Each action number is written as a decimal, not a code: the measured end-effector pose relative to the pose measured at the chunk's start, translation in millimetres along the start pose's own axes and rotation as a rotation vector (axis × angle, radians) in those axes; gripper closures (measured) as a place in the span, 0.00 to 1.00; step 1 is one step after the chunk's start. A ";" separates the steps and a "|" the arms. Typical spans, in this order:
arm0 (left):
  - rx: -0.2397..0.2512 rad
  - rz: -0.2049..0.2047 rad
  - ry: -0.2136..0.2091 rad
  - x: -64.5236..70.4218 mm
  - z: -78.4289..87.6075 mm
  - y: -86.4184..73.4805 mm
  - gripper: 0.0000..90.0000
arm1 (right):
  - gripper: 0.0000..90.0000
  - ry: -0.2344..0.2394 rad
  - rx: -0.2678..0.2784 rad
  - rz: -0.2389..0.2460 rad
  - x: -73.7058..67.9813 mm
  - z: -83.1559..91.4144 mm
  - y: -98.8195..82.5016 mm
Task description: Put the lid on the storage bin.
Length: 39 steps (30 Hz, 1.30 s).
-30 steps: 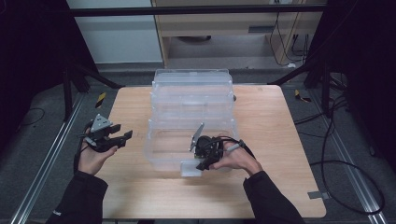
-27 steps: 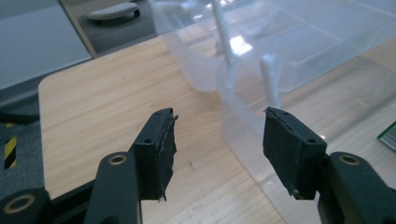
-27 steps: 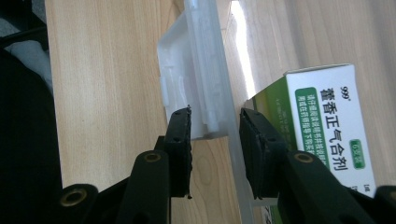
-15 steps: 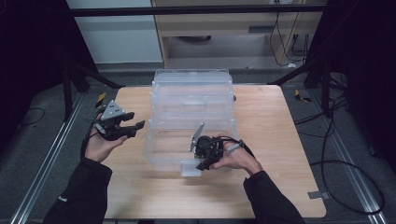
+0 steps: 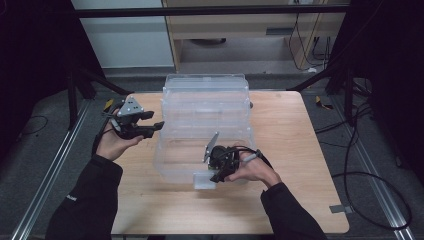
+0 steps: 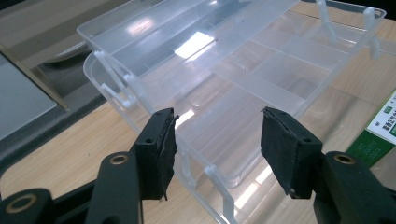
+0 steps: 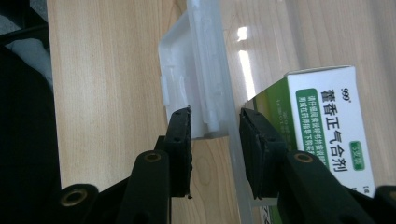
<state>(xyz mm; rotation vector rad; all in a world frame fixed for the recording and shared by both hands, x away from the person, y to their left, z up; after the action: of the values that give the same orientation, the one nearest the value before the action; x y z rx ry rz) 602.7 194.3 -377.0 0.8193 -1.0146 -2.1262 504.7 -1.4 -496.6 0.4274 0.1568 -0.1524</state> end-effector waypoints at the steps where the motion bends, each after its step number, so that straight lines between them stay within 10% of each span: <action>1: -0.002 -0.005 -0.009 -0.1 -0.2 2.7 0.50 | 0.73 0.000 0.000 0.001 0.0 0.0 0.0; 39: -0.085 -0.262 -0.087 -7.4 -38.5 63.6 0.50 | 0.73 0.010 -0.001 0.017 -0.5 0.2 -0.3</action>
<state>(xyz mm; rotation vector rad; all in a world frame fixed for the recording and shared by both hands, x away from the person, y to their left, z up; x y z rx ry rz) 653.4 151.7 -342.5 0.8639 -0.8940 -2.4281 504.2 -1.7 -496.4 0.4287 0.1631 -0.1338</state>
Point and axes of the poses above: each handheld gripper's, and its own axes: z roughly backward along the jaws, y roughly out of its top, x roughly to its right, the point moved 10 cm from there along -z, roughly forward along the jaws, and after that the axes turned 9 degrees about y, right-handed, at the moved point
